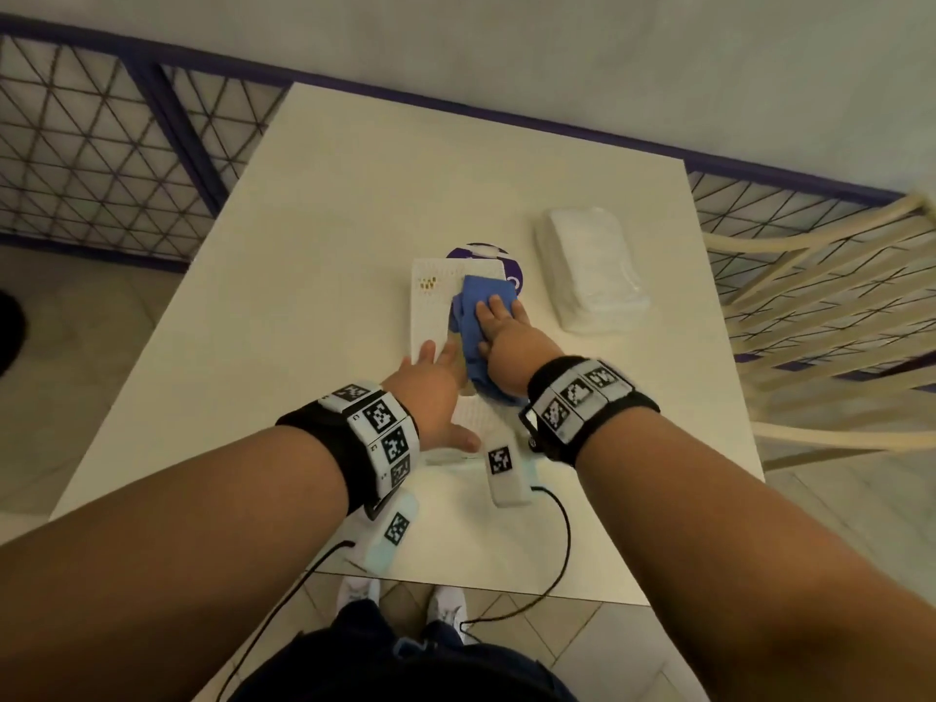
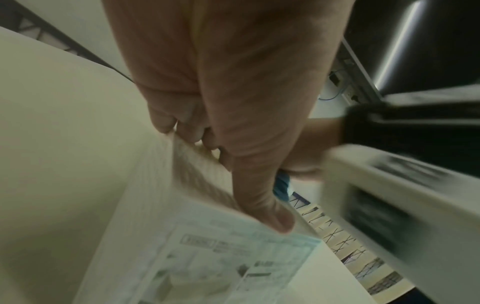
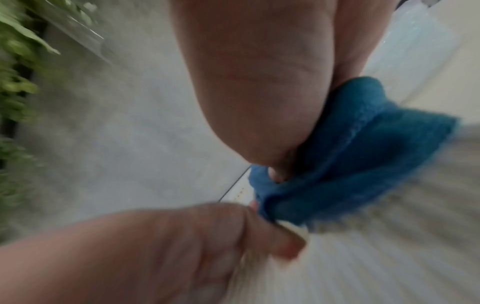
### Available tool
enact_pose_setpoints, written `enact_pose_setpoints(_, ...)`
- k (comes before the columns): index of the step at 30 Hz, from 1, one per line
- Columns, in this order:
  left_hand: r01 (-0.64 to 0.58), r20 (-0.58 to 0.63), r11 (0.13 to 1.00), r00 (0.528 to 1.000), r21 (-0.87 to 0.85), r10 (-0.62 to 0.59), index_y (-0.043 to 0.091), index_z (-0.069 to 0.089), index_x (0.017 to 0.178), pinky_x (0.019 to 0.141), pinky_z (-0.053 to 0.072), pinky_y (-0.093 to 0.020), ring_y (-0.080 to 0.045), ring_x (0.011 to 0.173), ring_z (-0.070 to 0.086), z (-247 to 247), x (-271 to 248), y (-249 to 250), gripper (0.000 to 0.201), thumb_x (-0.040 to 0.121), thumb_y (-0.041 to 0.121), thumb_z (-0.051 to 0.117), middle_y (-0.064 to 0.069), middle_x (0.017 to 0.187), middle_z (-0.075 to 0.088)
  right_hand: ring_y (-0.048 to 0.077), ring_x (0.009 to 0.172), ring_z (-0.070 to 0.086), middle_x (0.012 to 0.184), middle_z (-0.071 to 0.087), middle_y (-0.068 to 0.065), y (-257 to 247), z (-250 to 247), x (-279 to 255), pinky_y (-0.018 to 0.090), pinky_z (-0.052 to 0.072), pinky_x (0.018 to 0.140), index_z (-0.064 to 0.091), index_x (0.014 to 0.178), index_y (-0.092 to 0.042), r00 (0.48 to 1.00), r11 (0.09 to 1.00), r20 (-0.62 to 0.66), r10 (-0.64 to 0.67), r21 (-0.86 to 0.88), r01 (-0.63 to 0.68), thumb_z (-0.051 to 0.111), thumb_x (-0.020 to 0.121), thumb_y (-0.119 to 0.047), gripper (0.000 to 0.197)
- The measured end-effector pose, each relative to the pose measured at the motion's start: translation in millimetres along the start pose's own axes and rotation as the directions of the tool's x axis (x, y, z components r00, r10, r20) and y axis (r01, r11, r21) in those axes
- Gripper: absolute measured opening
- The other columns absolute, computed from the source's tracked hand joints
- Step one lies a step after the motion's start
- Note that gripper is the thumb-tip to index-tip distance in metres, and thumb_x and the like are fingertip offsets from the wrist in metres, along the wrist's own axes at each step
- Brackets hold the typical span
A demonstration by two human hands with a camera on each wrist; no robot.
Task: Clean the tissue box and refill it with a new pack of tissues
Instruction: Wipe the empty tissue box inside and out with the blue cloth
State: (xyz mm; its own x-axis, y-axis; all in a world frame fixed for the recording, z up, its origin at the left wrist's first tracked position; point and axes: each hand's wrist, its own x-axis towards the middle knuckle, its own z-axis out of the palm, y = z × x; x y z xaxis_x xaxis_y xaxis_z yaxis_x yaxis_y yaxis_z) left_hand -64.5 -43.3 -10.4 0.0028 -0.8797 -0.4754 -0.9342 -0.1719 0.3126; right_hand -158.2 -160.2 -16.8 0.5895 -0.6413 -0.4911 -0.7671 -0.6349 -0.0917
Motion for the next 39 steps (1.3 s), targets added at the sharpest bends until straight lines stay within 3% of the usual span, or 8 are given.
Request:
enact_pose_setpoints(4,0.058,-0.006,0.987,0.998,-0.149,-0.059,0.009,0.015,0.147,0.119,0.008,-0.045,-0.030,0.147,-0.003,-0.1,0.9,1.1,0.106,0.070,0.044,0.079,-0.014,0.159,-0.008,0.033,0.147,-0.006,0.160,-0.004,0.015,-12.0,25.9,-77.7,0.044,-0.006,0.119,0.002,0.148,0.003,0.987,0.959,0.111,-0.119,-0.244,0.143,0.029,0.101,-0.028,0.063)
enact_pose_setpoints(10,0.075,0.015,0.986,0.997,-0.149,-0.073,0.007,0.011,0.148,0.119,0.007,-0.045,-0.029,0.147,-0.004,-0.2,2.2,3.3,0.108,0.071,0.045,0.077,-0.014,0.159,-0.007,0.032,0.147,-0.004,0.160,-0.005,0.009,-4.6,28.3,-56.5,0.043,0.015,0.119,-0.001,0.151,-0.010,0.996,0.999,0.093,-0.002,0.049,-0.003,0.032,0.101,-0.025,0.062)
enact_pose_setpoints(15,0.078,-0.032,0.980,0.996,-0.182,-0.086,0.012,0.005,0.149,0.108,0.031,-0.040,-0.032,0.140,0.028,-2.5,-4.7,0.2,0.123,0.061,0.051,0.081,-0.012,0.155,0.018,0.027,0.147,-0.004,0.159,-0.001,0.014,-12.7,-19.9,-5.6,0.039,-0.001,0.120,-0.003,0.149,-0.001,1.000,0.996,0.000,0.016,-0.089,-0.016,0.023,0.102,-0.021,0.057)
enact_pose_setpoints(18,0.087,-0.069,0.978,0.992,-0.187,-0.101,0.014,0.014,0.143,0.082,0.048,-0.033,-0.028,0.104,0.059,-6.8,-10.8,-2.6,0.118,0.056,0.054,0.083,-0.009,0.136,0.043,0.028,0.147,-0.003,0.160,0.002,0.014,-12.1,-3.6,-20.7,0.043,-0.004,0.120,-0.001,0.148,0.002,0.999,0.983,-0.014,-0.048,-0.178,0.044,0.022,0.102,-0.022,0.057)
enact_pose_setpoints(21,0.088,-0.072,0.971,0.992,-0.220,-0.107,0.012,0.016,0.139,0.071,0.046,-0.031,-0.023,0.084,0.057,-8.9,-12.7,-1.2,0.113,0.057,0.049,0.084,-0.008,0.124,0.052,0.030,0.147,-0.006,0.160,-0.002,0.014,-11.7,28.1,-74.9,0.038,-0.003,0.120,0.000,0.150,-0.004,0.993,0.987,0.019,-0.120,-0.104,0.122,0.025,0.102,-0.024,0.058)
enact_pose_setpoints(28,0.084,0.006,0.987,0.996,-0.140,-0.084,0.016,0.005,0.144,0.078,0.054,-0.041,-0.029,0.094,0.062,-10.2,-9.3,1.6,0.123,0.056,0.048,0.085,-0.012,0.137,0.039,0.013,0.148,0.007,0.156,0.024,-0.008,2.9,41.2,-102.3,0.040,-0.003,0.117,0.033,0.145,-0.028,0.940,0.929,-0.058,-0.336,0.144,0.341,0.037,0.100,-0.013,0.048)
enact_pose_setpoints(33,0.001,0.052,0.998,0.999,-0.055,0.002,0.019,0.005,0.150,0.109,0.036,-0.039,-0.027,0.145,0.017,-10.4,-6.8,-4.4,0.122,0.061,0.054,0.081,-0.009,0.160,-0.005,0.006,0.145,0.014,0.150,0.037,-0.010,23.2,38.7,-92.7,0.028,0.005,0.119,0.051,0.135,-0.025,0.959,0.906,-0.135,-0.250,0.317,0.281,0.052,0.090,-0.004,0.049)
enact_pose_setpoints(39,-0.108,0.195,0.975,0.978,0.192,0.070,0.026,0.030,0.144,0.117,0.011,-0.041,-0.031,0.146,-0.008,-21.0,-16.7,-1.2,0.083,0.076,0.051,0.070,-0.010,0.157,-0.019,0.024,0.129,0.047,0.145,0.046,0.004,15.8,18.3,-81.7,0.023,0.034,0.103,0.050,0.136,-0.023,0.971,0.915,-0.209,0.115,0.402,-0.022,0.050,0.089,-0.006,0.050)
